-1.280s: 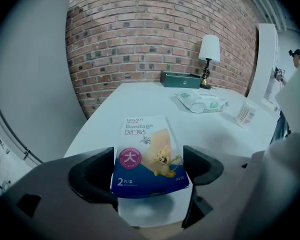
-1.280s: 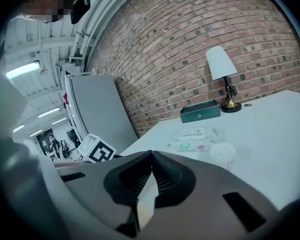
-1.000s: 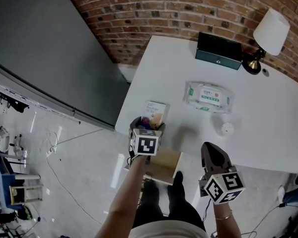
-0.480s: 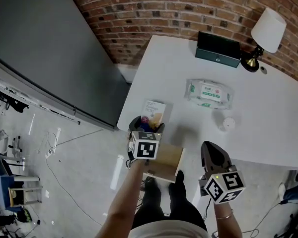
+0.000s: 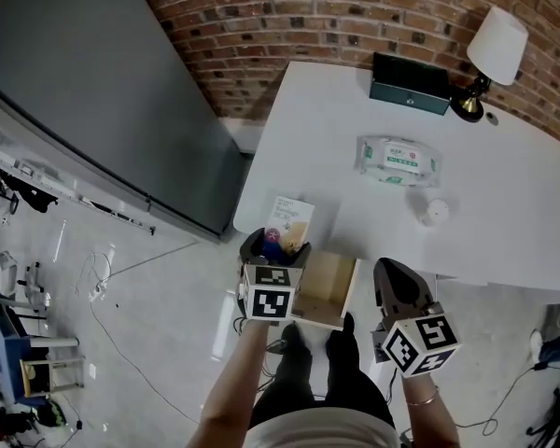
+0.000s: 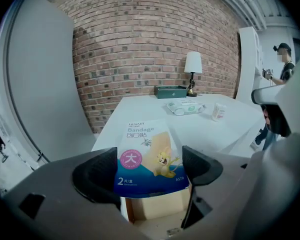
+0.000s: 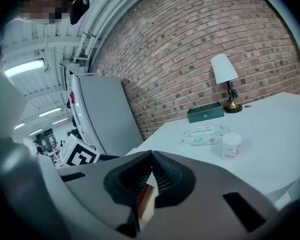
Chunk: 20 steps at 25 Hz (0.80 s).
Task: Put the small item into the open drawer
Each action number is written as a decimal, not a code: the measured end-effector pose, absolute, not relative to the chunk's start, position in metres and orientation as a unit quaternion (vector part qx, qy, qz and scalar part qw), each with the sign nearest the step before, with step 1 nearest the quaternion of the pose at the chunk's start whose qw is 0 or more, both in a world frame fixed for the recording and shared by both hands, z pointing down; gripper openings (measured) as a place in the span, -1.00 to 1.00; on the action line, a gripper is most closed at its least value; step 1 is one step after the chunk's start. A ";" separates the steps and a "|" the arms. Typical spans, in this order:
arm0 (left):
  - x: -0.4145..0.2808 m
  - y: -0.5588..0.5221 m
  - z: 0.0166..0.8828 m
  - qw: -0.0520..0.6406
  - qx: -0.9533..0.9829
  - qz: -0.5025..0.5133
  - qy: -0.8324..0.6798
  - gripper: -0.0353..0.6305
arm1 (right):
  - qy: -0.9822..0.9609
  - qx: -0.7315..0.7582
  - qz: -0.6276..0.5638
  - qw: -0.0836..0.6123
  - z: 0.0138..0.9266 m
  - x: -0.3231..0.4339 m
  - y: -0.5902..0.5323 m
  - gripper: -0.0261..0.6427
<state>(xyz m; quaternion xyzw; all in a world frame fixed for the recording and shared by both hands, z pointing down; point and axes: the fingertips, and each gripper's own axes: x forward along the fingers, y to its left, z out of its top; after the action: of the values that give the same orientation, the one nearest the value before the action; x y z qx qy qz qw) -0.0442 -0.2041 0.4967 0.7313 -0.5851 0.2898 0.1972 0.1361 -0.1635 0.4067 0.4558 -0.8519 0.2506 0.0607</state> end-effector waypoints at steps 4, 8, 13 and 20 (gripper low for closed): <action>-0.056 -0.174 0.494 0.200 0.735 0.291 -0.579 0.39 | -0.851 0.460 0.248 0.057 0.404 0.120 -0.147 -0.90; -0.065 -0.143 0.502 0.210 0.740 0.295 -0.566 0.39 | -0.847 0.465 0.250 0.056 0.405 0.105 -0.130 -0.90; -0.075 -0.107 0.519 0.224 0.750 0.309 -0.540 0.39 | -0.840 0.475 0.255 0.061 0.412 0.085 -0.108 -0.90; -0.077 -0.082 0.565 0.245 0.760 0.327 -0.505 0.39 | -0.824 0.492 0.272 0.073 0.438 0.072 -0.081 -0.90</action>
<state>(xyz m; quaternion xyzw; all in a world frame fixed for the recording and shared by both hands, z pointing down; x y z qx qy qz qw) -0.0771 -0.0823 0.5654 0.7603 -0.5053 0.3268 0.2446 0.0721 -0.0807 0.4376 0.4923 -0.8237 0.2718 0.0733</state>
